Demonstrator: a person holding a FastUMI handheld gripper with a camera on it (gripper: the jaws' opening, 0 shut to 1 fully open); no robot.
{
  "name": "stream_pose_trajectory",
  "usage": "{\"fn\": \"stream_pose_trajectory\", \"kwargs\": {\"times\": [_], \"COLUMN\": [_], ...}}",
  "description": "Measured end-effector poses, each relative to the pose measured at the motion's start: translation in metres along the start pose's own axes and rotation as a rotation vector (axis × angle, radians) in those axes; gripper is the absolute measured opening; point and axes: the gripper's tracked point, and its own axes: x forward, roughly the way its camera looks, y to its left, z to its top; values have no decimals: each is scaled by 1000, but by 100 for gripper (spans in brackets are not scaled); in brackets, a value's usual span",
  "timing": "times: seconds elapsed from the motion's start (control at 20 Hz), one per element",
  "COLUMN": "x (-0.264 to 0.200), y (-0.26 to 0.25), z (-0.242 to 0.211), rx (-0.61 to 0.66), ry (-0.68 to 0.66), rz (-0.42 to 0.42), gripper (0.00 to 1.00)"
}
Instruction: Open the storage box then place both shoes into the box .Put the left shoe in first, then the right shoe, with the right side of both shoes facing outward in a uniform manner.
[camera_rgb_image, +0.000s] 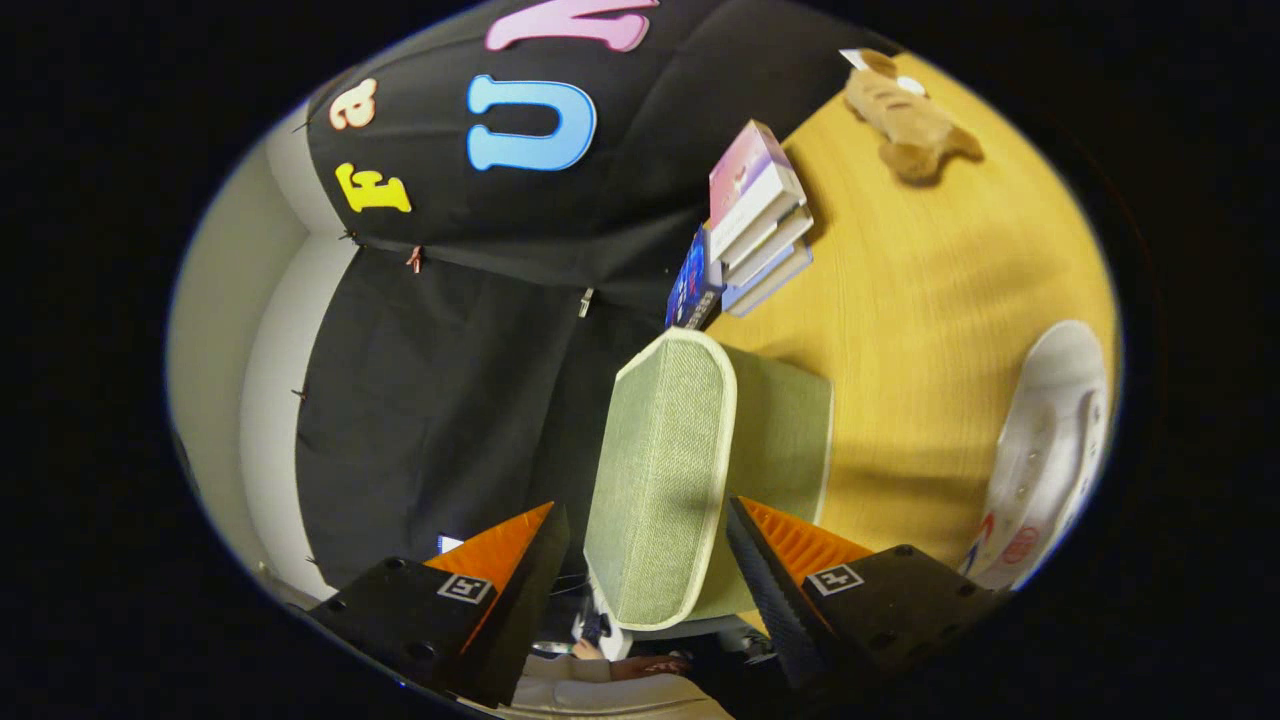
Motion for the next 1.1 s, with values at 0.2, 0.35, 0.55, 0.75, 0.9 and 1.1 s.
{"fn": "stream_pose_trajectory", "kwargs": {"times": [0.2,0.35,0.55,0.75,0.9,1.1], "x": [26,33,40,46,39,36], "y": [-25,-20,-13,-19,-4,3], "z": [-10,-11,-14,-25,-21,-21], "rx": [81,163,207,208,232,141], "ry": [65,68,80,128,132,93], "rz": [28,103,161,142,190,122], "gripper": [97,96,92,72,23,5]}}
